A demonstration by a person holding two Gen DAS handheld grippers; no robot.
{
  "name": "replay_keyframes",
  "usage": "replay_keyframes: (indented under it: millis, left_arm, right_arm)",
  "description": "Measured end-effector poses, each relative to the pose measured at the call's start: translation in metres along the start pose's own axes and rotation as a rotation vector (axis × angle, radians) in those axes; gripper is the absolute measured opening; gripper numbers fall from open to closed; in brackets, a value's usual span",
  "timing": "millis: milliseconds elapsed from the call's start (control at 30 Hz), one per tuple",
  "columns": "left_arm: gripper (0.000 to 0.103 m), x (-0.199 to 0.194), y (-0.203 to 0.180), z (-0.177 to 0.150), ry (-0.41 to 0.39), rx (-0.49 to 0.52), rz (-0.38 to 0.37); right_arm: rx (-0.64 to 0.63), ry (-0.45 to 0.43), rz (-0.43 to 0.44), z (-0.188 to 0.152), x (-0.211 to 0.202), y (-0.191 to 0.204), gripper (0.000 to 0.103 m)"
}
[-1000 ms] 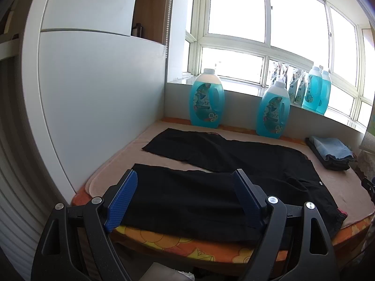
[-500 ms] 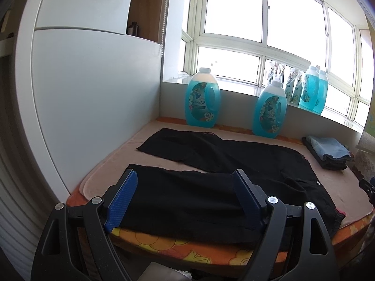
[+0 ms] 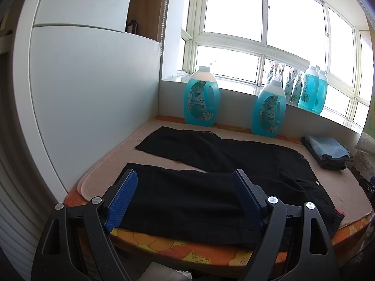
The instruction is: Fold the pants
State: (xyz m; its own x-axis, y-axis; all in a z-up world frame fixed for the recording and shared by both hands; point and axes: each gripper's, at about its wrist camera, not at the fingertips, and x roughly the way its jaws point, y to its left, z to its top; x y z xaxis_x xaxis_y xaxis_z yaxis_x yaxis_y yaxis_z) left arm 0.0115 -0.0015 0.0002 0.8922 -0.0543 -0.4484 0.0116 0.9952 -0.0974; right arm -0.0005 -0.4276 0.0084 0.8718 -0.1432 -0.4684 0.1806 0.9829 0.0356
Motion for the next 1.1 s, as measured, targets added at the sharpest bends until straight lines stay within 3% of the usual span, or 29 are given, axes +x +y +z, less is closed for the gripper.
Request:
replay_keyframes:
  millis: [1100]
  left_arm:
    - [0.083,0.010,-0.001,0.001,0.017,0.005,0.003]
  right_arm:
    - [-0.002,0.000,-0.004,-0.002,0.003,-0.002,0.103]
